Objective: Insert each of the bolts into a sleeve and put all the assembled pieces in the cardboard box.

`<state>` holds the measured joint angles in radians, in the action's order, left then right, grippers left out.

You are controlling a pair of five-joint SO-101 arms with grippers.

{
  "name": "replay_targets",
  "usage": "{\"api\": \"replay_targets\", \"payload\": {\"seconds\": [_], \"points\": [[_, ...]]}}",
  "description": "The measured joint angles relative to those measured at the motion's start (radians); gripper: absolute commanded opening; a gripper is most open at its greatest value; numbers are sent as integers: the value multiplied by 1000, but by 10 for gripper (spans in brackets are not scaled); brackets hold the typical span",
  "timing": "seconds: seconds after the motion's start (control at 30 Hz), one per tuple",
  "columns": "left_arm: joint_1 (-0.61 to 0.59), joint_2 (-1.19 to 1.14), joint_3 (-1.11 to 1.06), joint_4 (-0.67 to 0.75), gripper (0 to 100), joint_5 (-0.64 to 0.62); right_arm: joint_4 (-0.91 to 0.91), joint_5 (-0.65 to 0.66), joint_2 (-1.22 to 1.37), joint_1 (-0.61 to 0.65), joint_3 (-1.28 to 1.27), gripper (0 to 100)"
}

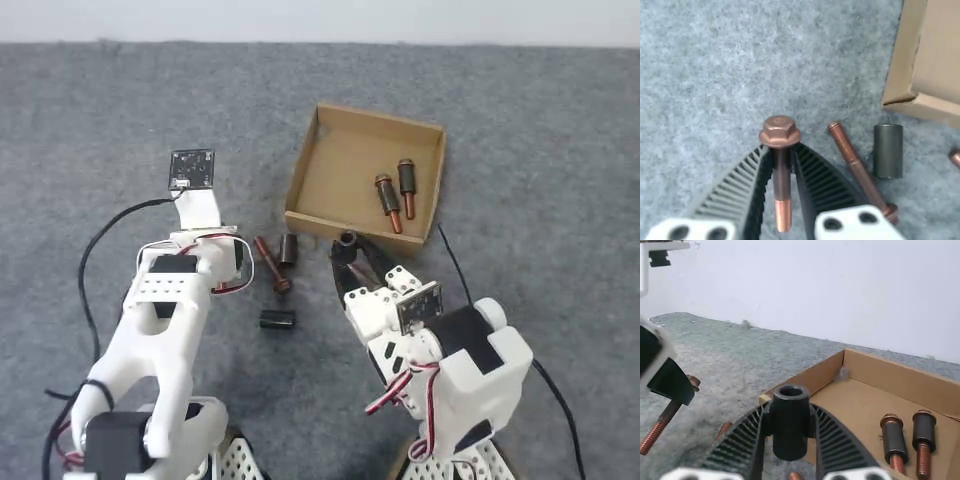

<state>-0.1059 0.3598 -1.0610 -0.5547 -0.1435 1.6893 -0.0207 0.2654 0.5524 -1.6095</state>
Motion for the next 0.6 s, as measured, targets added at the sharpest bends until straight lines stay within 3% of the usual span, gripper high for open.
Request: {"api": "replay_targets", "payload": {"seconds": [0.4, 0.6], "points": [[0, 0, 0, 5, 12, 0, -106, 0, -2, 51, 0, 6], [0, 0, 0, 158, 12, 0, -106, 0, -2, 52, 0, 6]]}}
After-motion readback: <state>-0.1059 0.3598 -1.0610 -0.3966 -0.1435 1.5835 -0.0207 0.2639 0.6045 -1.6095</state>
